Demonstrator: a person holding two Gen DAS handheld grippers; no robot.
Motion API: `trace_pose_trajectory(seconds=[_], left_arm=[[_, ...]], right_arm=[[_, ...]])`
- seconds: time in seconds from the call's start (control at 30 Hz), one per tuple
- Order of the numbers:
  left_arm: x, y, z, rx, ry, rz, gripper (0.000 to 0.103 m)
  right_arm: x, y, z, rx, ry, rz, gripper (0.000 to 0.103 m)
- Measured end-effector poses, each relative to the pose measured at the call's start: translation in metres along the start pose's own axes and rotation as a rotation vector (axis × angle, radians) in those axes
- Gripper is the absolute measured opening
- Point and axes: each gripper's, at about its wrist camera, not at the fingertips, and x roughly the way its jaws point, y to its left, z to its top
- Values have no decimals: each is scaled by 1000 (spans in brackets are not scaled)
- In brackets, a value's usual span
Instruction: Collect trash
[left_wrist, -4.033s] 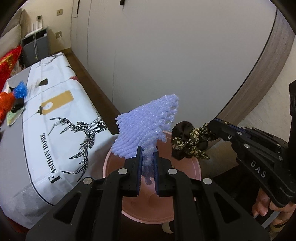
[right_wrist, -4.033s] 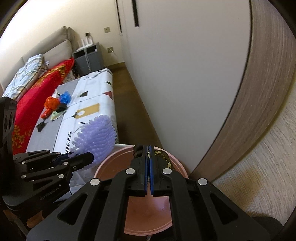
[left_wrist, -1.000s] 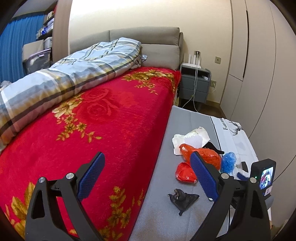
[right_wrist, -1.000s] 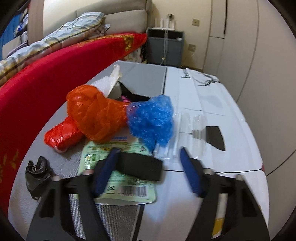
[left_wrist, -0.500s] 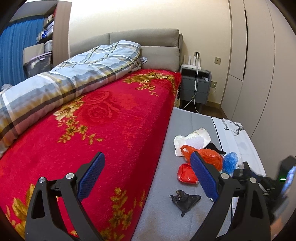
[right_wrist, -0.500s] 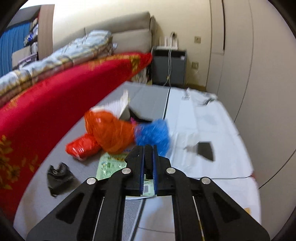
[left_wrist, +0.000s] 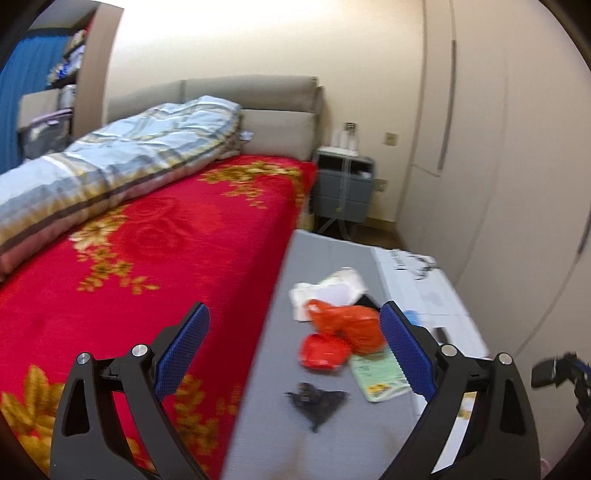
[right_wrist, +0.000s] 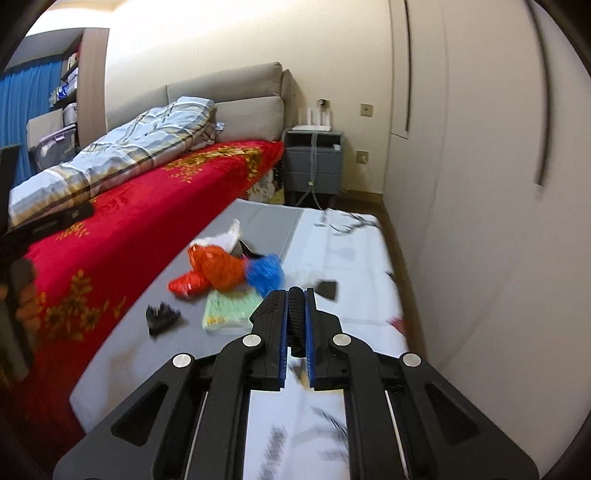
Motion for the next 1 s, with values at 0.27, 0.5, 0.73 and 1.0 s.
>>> trace_pose_trajectory(seconds=[0.27, 0.5, 0.73, 1.0], left_arm=[[36, -23, -43, 22, 63, -85, 92], [88, -15, -87, 85, 176, -29, 92], [115, -11, -109, 114, 236, -31, 92], [143, -6, -118, 94, 360, -32, 92]], right_arm=[[-45, -50, -54, 109, 77, -81, 9], [-49, -69, -60, 133, 70, -95, 9], [-42, -74, -60, 138, 83, -90, 9], [-30, -78, -64, 154, 116, -95, 9]])
